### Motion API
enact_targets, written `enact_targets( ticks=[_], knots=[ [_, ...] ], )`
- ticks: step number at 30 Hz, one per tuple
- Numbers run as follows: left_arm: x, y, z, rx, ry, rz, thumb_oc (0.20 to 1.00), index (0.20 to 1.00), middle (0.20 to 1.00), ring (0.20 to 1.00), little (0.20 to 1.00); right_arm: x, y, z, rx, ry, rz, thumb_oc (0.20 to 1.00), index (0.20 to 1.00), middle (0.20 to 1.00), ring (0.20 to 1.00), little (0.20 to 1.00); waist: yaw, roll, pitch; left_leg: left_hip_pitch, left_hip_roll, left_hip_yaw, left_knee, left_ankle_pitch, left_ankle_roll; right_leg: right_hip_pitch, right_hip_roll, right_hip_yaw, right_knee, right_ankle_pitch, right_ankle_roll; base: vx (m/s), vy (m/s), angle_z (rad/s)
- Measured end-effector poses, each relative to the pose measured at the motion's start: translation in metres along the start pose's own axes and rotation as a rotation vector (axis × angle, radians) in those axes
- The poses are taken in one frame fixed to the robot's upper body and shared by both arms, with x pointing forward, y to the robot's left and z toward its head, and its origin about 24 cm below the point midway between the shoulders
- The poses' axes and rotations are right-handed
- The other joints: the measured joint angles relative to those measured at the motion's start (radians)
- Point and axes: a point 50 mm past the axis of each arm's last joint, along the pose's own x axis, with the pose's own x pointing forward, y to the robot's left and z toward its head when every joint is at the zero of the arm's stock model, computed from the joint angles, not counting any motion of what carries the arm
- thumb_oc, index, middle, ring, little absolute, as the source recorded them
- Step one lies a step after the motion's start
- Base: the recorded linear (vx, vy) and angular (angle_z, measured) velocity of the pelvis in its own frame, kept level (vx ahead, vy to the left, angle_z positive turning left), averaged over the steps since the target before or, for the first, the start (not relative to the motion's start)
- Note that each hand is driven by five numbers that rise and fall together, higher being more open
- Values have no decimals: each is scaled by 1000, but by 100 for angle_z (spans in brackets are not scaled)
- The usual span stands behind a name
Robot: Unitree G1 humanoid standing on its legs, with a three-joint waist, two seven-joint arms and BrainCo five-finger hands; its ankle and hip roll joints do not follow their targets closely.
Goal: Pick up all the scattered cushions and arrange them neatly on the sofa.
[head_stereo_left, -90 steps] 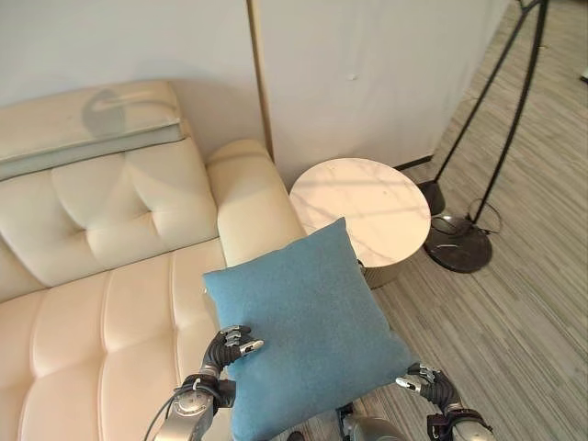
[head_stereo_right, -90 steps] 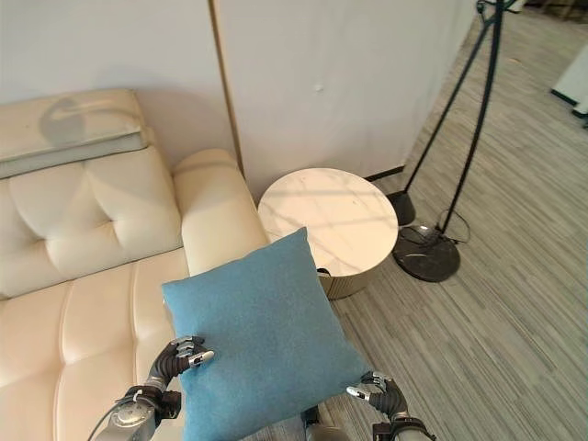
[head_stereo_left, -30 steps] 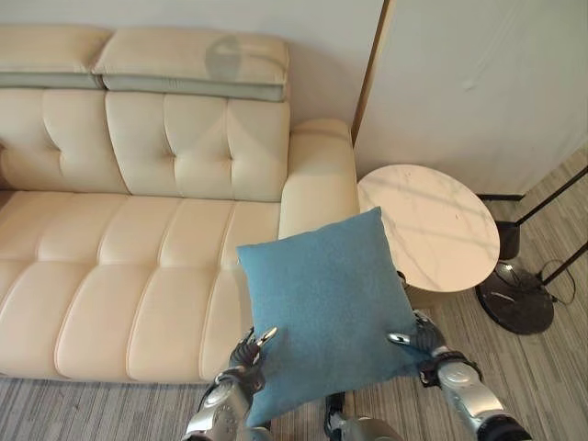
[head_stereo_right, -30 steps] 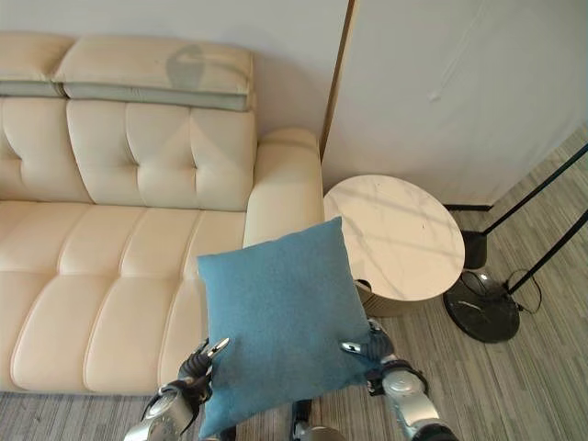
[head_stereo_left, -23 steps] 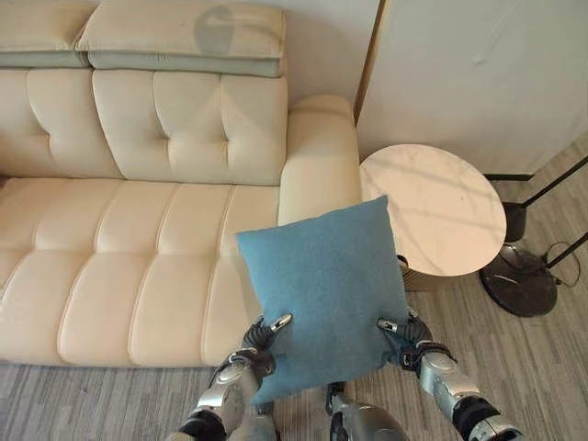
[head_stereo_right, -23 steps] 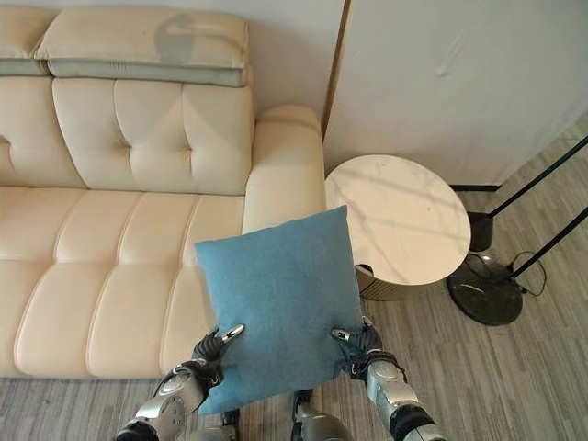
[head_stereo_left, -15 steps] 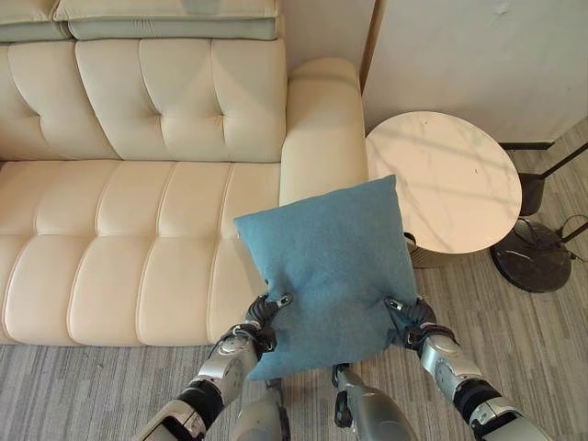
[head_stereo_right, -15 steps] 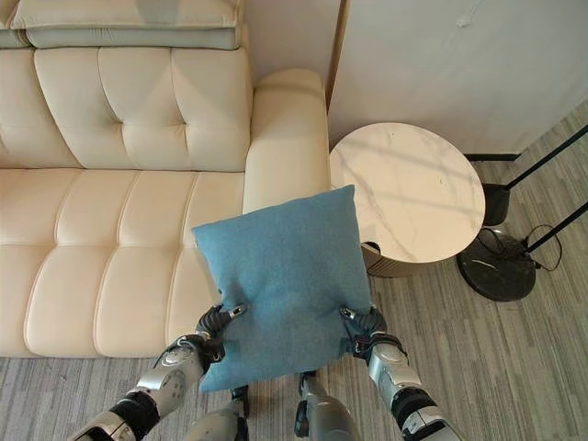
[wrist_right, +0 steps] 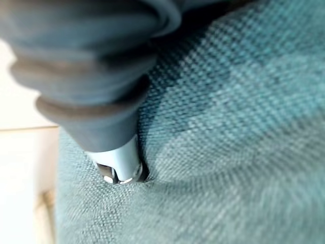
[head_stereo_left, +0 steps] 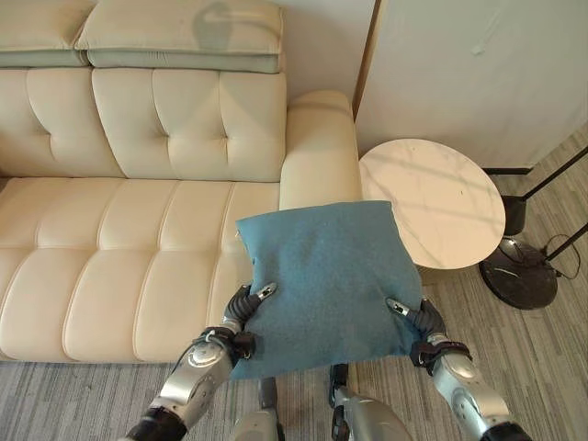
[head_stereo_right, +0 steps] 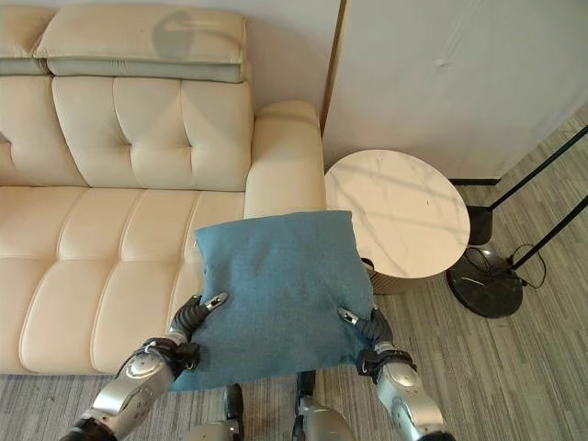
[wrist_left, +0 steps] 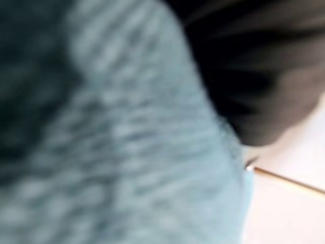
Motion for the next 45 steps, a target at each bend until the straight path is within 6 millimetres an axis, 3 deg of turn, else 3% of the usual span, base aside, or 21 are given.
enact_targets(
  ticks=[4, 6, 7, 8, 9, 11, 13, 14, 17, 21, 23, 25, 26, 27, 29, 31, 34, 35, 36, 39, 45],
  knots=[
    [-16, 10, -1, 37, -17, 40, 200, 200, 200, 200, 200, -14, 9, 6, -24, -49, 40, 200, 200, 200, 200, 200, 3, -39, -38, -2, -42, 33, 7, -1, 32, -22, -29, 29, 1, 44, 38, -182, 229, -21],
    [-21, 16, 3, 36, -35, 64, 200, 200, 200, 200, 200, -15, 13, 17, -56, -99, 67, 200, 200, 200, 200, 200, 9, -39, -36, -10, -43, 76, 7, 3, 52, -47, -38, 53, 0, 93, 98, -138, 72, -52],
    [-20, 16, 6, 24, -55, 73, 200, 200, 200, 200, 200, -15, 17, 26, -62, -135, 91, 200, 200, 200, 200, 200, 0, -14, -29, -22, -25, 88, 7, 11, 75, -65, -44, 31, 25, 83, 147, -102, 22, -24],
    [-20, 17, 7, 23, -61, 76, 200, 200, 200, 200, 200, -15, 17, 26, -61, -135, 93, 200, 200, 200, 200, 200, -1, -11, -30, -24, -20, 88, 7, 14, 77, -69, -48, 13, 59, 48, 132, -113, 12, -11],
    [-23, 19, 14, 28, -90, 83, 200, 200, 200, 200, 200, -17, 19, 27, -58, -140, 100, 200, 200, 200, 200, 200, 8, 6, -26, -27, -11, 88, 7, 20, 82, -68, -53, 3, 178, -57, 105, -127, -54, -3],
    [-39, 20, 27, 28, -155, 85, 200, 200, 200, 200, 200, -34, 25, 48, -60, -231, 162, 200, 200, 200, 200, 200, 22, 1, -30, -42, -10, 86, 8, 36, 84, -16, -65, 31, 312, -182, 120, -100, -97, 1],
    [-54, 24, 37, 44, -206, 93, 200, 200, 200, 200, 200, -43, 32, 64, -70, -302, 228, 200, 200, 200, 200, 200, 35, -9, -51, -62, -23, 90, 9, 57, 78, 71, -65, 54, 290, -289, 129, -335, -311, -12],
    [-60, 27, 43, 40, -244, 111, 200, 200, 200, 200, 200, -43, 38, 71, -70, -337, 260, 200, 200, 200, 200, 200, 67, -13, -62, -79, -30, 110, 8, 68, 62, 125, -61, 47, 162, -299, 106, -416, -375, -26],
    [-59, 21, 39, -14, -253, 118, 200, 200, 200, 200, 200, -43, 33, 70, -100, -325, 261, 200, 200, 200, 200, 200, 56, 39, -76, -97, -10, 67, 9, 108, 35, 189, -9, 46, 33, -234, 72, -310, -238, 23],
    [-58, 15, 33, -39, -239, 105, 200, 200, 200, 200, 200, -40, 28, 69, -110, -311, 255, 200, 200, 200, 200, 200, 56, 65, -78, -148, 35, -30, 9, 167, -14, 188, 74, 2, 20, -217, 25, -266, -167, 59],
    [-57, 13, 26, -52, -216, 105, 200, 200, 200, 200, 200, -36, 25, 66, -117, -300, 247, 200, 200, 200, 200, 200, 54, 85, -68, -182, 65, -92, 8, 210, -66, 163, 114, -42, 56, -232, -13, -305, -94, 81],
    [-57, 12, 22, -64, -204, 110, 200, 200, 200, 200, 200, -36, 20, 66, -154, -287, 248, 200, 200, 200, 200, 200, 55, 125, -42, -200, 94, -142, 3, 197, -102, 143, 142, -109, 122, -236, -77, -210, -31, 79],
    [-58, 15, 21, -56, -196, 121, 200, 200, 200, 200, 200, -35, 20, 63, -147, -277, 243, 200, 200, 200, 200, 200, 72, 95, -29, -196, 94, -78, 13, 104, -93, 129, 112, -122, 128, -245, -115, -106, -12, 43],
    [-60, 19, 19, -45, -182, 133, 200, 200, 200, 200, 200, -34, 24, 61, -129, -271, 251, 200, 200, 200, 200, 200, 82, 44, -27, -211, 63, -38, 73, 83, -60, 114, 63, -125, 127, -237, -124, -81, 33, 15],
    [-62, 24, 18, -35, -174, 150, 200, 200, 200, 200, 200, -34, 33, 64, -113, -289, 281, 200, 200, 200, 200, 200, 73, -19, -33, -215, 3, -23, 199, 24, -47, 110, -4, -122, 87, -207, -114, -36, 57, 31],
    [-61, 21, 16, -61, -180, 150, 200, 200, 200, 200, 200, -34, 31, 68, -119, -300, 278, 200, 200, 200, 200, 200, 65, 1, -27, -125, 16, -21, 181, 0, -46, 136, -1, -144, 46, -165, -83, 45, 91, 39],
    [-56, 12, 18, -93, -201, 131, 200, 200, 200, 200, 200, -33, 25, 72, -103, -316, 251, 200, 200, 200, 200, 200, 2, 36, -34, -7, 61, 101, 116, -22, -52, 158, 6, -226, 12, -146, -64, -15, 203, 88],
    [-49, 6, 23, -99, -223, 103, 200, 200, 200, 200, 200, -34, 19, 74, -105, -332, 222, 200, 200, 200, 200, 200, -37, 51, -34, 8, 94, 211, 50, -31, -65, 155, 5, -312, 3, -131, -47, 4, 233, 140],
    [-45, 4, 28, -99, -240, 93, 200, 200, 200, 200, 200, -34, 16, 75, -107, -333, 211, 200, 200, 200, 200, 200, -53, 62, -32, 6, 104, 248, 26, -32, -67, 150, 7, -341, 5, -130, -41, 22, 287, 121],
    [-41, 4, 33, -89, -263, 88, 200, 200, 200, 200, 200, -32, 17, 75, -104, -336, 207, 200, 200, 200, 200, 200, -22, 65, -37, -34, 86, 218, 10, 42, -33, 99, -16, -336, 28, -132, 7, 94, 212, 35],
    [-45, 19, 38, -49, -271, 130, 200, 200, 200, 200, 200, -29, 32, 73, -60, -344, 238, 200, 200, 200, 200, 200, 40, 54, -47, -17, -26, 166, 10, 1, 33, 141, -115, -312, 63, -118, 63, 194, 369, 42]
  ],
)
